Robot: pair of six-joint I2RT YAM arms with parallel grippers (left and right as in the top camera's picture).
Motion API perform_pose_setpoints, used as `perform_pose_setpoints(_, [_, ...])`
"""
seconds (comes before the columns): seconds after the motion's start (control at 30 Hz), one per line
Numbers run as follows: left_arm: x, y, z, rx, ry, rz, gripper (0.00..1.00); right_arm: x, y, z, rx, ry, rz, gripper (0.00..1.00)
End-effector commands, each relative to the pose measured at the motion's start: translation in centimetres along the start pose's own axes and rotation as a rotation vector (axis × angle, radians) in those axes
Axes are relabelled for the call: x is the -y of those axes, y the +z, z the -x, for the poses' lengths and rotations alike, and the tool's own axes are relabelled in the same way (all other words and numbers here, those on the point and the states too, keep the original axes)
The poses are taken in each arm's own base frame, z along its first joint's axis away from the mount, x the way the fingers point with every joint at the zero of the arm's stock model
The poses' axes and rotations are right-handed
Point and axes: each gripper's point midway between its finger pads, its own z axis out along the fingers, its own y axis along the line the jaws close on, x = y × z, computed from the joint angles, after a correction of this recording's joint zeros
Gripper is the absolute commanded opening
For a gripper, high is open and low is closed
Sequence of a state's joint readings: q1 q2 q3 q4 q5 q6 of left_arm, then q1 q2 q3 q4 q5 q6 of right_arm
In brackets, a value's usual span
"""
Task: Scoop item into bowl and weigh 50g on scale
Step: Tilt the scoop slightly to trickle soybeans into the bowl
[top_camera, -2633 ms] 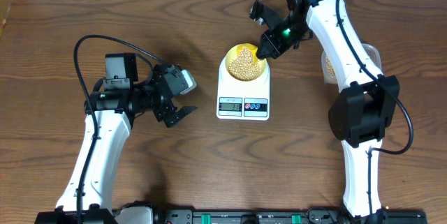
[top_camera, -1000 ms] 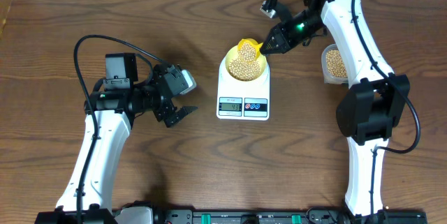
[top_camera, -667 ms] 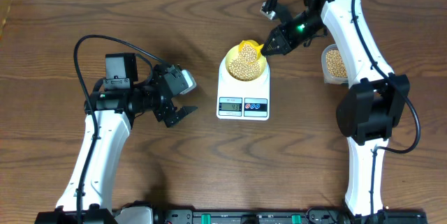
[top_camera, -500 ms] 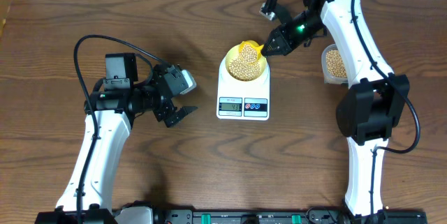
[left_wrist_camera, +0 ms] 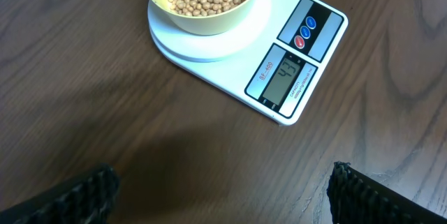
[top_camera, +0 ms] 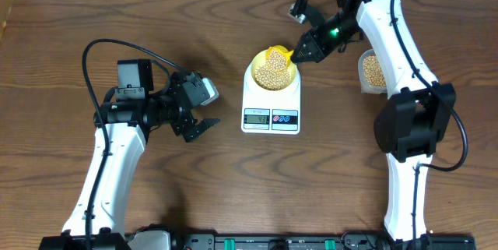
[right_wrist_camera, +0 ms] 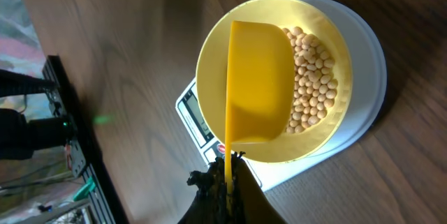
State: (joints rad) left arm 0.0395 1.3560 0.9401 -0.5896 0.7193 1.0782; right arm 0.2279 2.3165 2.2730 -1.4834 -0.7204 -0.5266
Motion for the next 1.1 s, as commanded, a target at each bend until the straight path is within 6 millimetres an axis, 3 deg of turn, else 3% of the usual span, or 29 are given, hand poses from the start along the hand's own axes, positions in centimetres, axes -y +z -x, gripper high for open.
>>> perform_pose_setpoints(0.0, [-0.2,-0.1,0.0,-0.001,0.009,0.005,0.98,-1.0,-0.8,0.7,0.004,-0.079,-0.043,0.01])
perform_pose_setpoints(0.33, [-0.2,-0.1,0.0,-0.001,0.009,0.005,0.98,-1.3,-0.5,0.7,-0.006,-0.106,-0.045,0.01])
perform_pose_setpoints(0.77, [-0.3,-0.1,0.0,-0.001,0.009,0.005,0.98,-1.1,-3.0,1.1,0.109,-0.030,0.071,0.01])
perform_pose_setpoints(1.07, [-0.2,-0.1,0.0,-0.001,0.009,0.005,0.98,-1.0,-3.1,1.0,0.109,-0.024,0.071,0.01])
